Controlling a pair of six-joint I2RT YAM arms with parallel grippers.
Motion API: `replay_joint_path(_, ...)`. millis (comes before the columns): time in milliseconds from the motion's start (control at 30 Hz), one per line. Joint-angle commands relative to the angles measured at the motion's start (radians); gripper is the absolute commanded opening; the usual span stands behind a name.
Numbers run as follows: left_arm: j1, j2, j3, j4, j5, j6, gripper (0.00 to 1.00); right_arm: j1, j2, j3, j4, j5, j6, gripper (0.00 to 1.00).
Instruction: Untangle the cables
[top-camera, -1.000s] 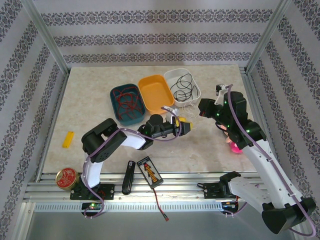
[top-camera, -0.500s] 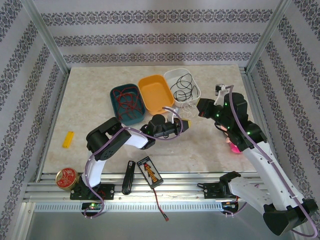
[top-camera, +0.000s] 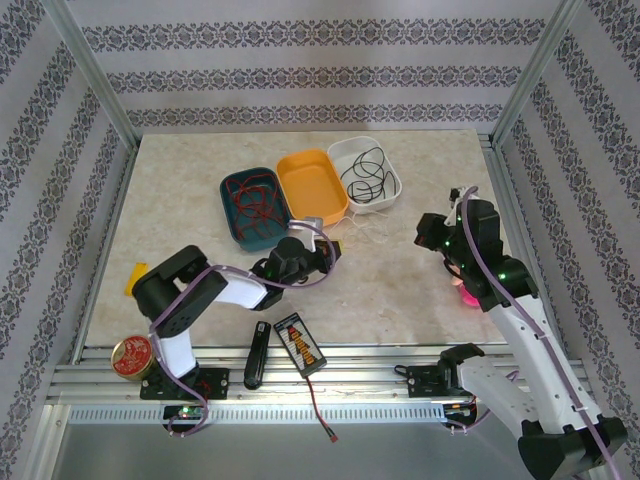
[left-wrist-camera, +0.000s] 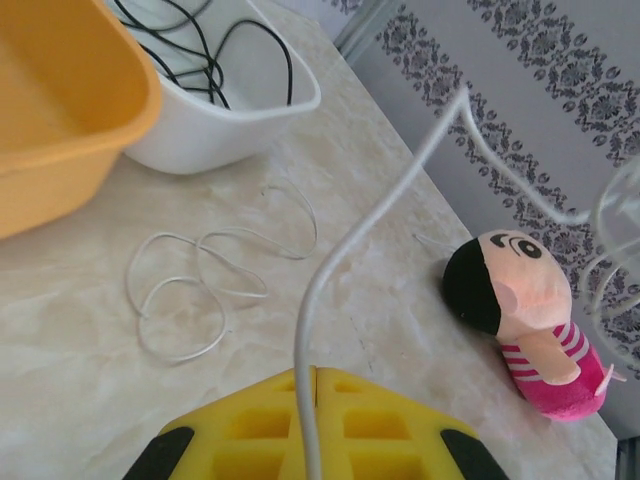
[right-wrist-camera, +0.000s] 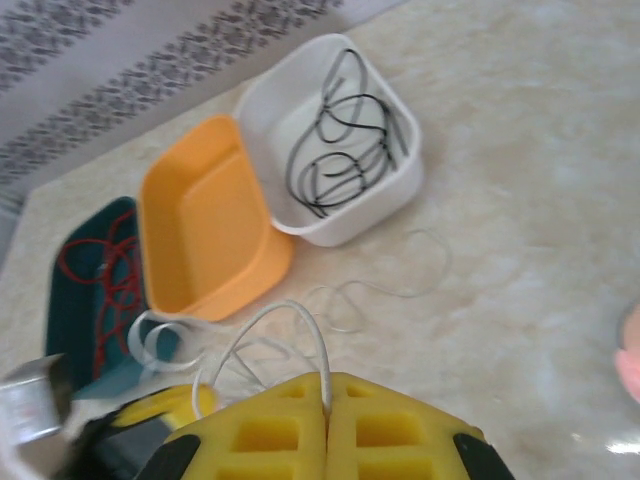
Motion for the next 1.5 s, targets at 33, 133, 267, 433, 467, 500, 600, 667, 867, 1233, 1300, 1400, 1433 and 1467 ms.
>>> replay_joint_path(33, 0.003, -0.099, -0.084, -0.076, -0.107, 0.039, 0.00, -0.037, -0.015, -0.015, -0.058, 0.071, -0.053, 0.02)
replay_joint_path(133, 0.003, -0.177, -0.146, -0.090, -0.170, 0.060, 0.00, -0.054, -0.002, 0.004, -0.096, 0.108, -0.096, 0.02)
replay_joint_path(267, 0.003, -0.325, -0.193, -0.213, -0.259, 0.108, 0.00, -0.074, 0.009, 0.015, -0.123, 0.164, -0.136, 0.02)
replay_joint_path(433, 0.003, -0.536, -0.212, -0.423, -0.356, 0.193, 0.00, -0.096, 0.015, 0.007, -0.128, 0.177, -0.155, 0.02)
replay_joint_path(467, 0.003, -0.588, -0.216, -0.467, -0.378, 0.208, 0.00, -0.101, 0.017, 0.010, -0.129, 0.180, -0.160, 0.02)
replay_joint_path(500, 0.003, -0.629, -0.221, -0.502, -0.400, 0.219, 0.00, -0.105, 0.020, 0.011, -0.132, 0.183, -0.162, 0.02)
replay_joint_path(600, 0.006, -0.770, -0.239, -0.597, -0.473, 0.251, 0.00, -0.121, 0.031, 0.015, -0.139, 0.197, -0.174, 0.02)
replay_joint_path(667, 0.011, -0.875, -0.245, -0.665, -0.519, 0.282, 0.00, -0.134, 0.039, 0.012, -0.143, 0.202, -0.181, 0.01)
replay_joint_path(867, 0.039, -1.125, -0.227, -0.816, -0.609, 0.359, 0.00, -0.174, 0.062, -0.002, -0.139, 0.199, -0.192, 0.01)
replay_joint_path(1233, 0.075, -1.216, -0.123, -0.965, -0.748, 0.473, 0.00, -0.263, 0.059, 0.007, -0.190, 0.250, -0.240, 0.00)
replay_joint_path(1300, 0.094, -1.238, -0.108, -0.987, -0.760, 0.487, 0.00, -0.285, 0.056, 0.004, -0.198, 0.243, -0.242, 0.00)
replay_joint_path(1400, 0.108, -1.273, -0.086, -1.007, -0.740, 0.508, 0.00, -0.309, 0.042, -0.004, -0.193, 0.203, -0.241, 0.00)
replay_joint_path(1433, 0.108, -1.278, -0.077, -1.009, -0.722, 0.516, 0.00, -0.309, 0.035, -0.007, -0.190, 0.189, -0.237, 0.00)
replay_joint_path(1467, 0.108, -1.277, -0.065, -1.013, -0.705, 0.526, 0.00, -0.310, 0.027, -0.007, -0.187, 0.172, -0.235, 0.00)
